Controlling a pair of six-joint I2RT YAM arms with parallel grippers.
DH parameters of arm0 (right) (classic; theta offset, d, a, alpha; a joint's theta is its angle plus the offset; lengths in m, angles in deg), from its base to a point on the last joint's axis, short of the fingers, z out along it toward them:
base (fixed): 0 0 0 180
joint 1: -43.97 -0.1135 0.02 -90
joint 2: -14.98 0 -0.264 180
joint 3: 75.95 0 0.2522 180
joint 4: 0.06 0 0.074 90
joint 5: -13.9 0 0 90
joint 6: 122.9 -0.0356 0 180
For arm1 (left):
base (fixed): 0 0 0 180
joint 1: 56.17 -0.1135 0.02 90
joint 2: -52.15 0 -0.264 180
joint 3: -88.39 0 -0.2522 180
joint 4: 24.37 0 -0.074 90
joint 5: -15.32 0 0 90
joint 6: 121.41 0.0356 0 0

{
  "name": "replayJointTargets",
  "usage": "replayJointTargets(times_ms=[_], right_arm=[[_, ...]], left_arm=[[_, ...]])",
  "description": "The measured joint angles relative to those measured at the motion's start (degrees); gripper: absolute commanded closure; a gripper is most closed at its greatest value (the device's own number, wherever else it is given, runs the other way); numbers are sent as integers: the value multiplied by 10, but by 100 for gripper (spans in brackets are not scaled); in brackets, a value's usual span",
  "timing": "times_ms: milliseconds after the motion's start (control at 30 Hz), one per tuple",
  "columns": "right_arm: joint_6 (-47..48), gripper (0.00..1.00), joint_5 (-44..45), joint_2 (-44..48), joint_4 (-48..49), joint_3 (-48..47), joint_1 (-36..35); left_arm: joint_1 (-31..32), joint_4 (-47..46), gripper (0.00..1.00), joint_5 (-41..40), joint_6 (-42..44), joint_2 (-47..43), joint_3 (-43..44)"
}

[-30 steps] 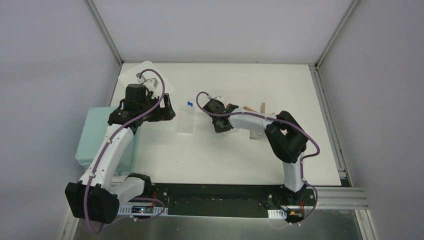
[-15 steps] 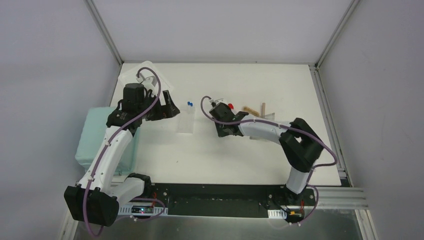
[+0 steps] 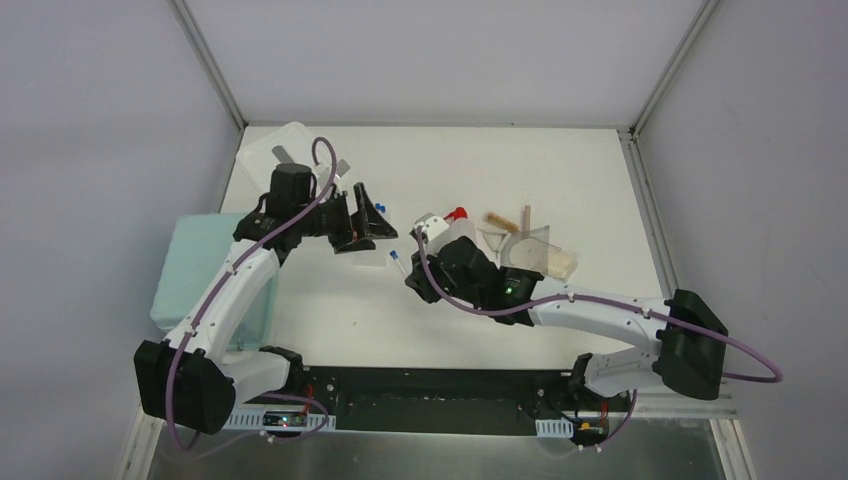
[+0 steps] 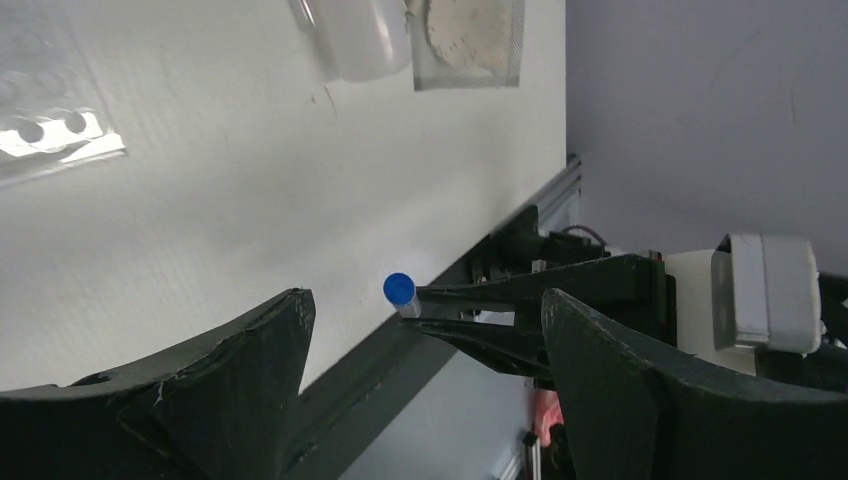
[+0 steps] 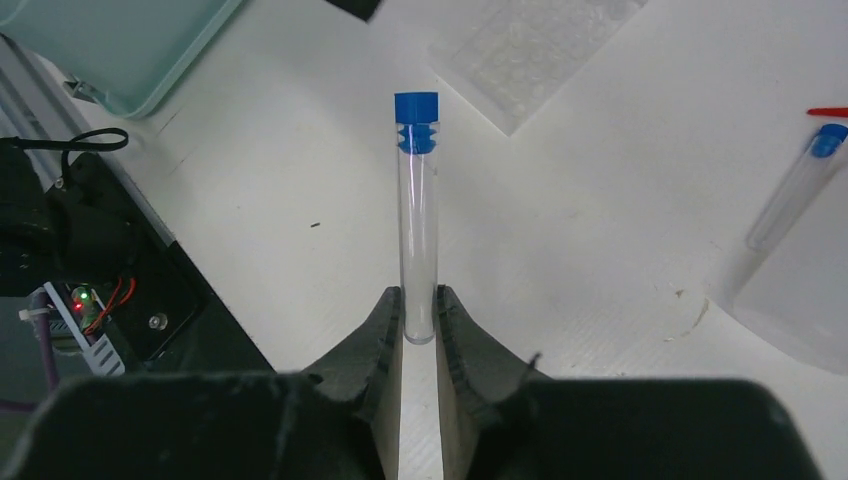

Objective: Organize the chemistry lab equipment

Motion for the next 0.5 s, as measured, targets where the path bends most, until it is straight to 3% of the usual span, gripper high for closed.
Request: replayJointTargets(times_ms=[233, 500], right_arm=[[21, 100, 7, 31, 26, 14, -24], [28, 100, 20, 50, 36, 21, -30]], left_arm=[[46, 0, 38, 36, -28, 6, -8], [61, -2, 50, 41, -39, 6, -15]])
